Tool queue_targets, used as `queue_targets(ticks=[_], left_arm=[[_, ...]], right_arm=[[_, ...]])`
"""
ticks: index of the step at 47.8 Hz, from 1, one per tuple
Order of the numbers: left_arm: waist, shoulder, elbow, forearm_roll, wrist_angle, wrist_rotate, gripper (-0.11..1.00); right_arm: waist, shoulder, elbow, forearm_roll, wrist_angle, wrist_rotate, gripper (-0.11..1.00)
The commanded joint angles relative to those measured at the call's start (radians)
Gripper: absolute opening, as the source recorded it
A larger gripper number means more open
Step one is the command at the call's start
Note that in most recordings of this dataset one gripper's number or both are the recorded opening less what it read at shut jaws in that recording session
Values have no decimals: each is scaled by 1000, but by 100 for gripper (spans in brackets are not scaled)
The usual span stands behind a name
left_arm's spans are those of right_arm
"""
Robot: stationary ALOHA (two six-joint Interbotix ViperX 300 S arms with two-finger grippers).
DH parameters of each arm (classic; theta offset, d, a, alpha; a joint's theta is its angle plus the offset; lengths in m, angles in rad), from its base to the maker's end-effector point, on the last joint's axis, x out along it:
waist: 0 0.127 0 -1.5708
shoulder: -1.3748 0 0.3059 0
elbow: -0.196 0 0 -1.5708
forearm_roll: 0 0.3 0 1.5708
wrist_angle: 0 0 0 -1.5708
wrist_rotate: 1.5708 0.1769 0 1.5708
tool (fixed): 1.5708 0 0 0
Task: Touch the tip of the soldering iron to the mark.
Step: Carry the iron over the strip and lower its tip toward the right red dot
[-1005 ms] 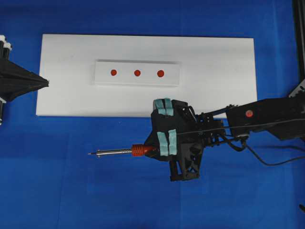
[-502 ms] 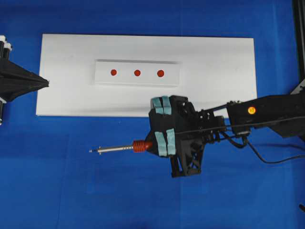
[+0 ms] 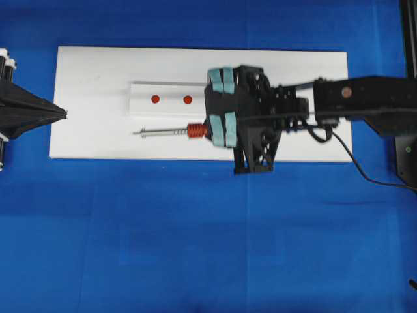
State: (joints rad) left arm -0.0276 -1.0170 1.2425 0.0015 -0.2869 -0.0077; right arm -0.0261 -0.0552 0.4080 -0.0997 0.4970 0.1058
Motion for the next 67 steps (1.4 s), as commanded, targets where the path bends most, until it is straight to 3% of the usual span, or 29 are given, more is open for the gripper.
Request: queue_targets(ticks=[1,17,38,55,67], left_arm=[[3,5,-9,2,-6,0,0],[3,5,-9,2,-6,0,0],[3,5,-9,0,-3,2,0],[3,3,-9,2,-3,2,0],[2,5,-9,2,-3,2,0]], right_arm=[[-41,-31,-17,-3,2,-29,6],[-149,-31,-26,0,8,-126,6],[-156,-29,-28,8,34,-133,6],[-153,-6,-63,8,273,-132,6],[-153,-3,-67,8,314,-130,6]])
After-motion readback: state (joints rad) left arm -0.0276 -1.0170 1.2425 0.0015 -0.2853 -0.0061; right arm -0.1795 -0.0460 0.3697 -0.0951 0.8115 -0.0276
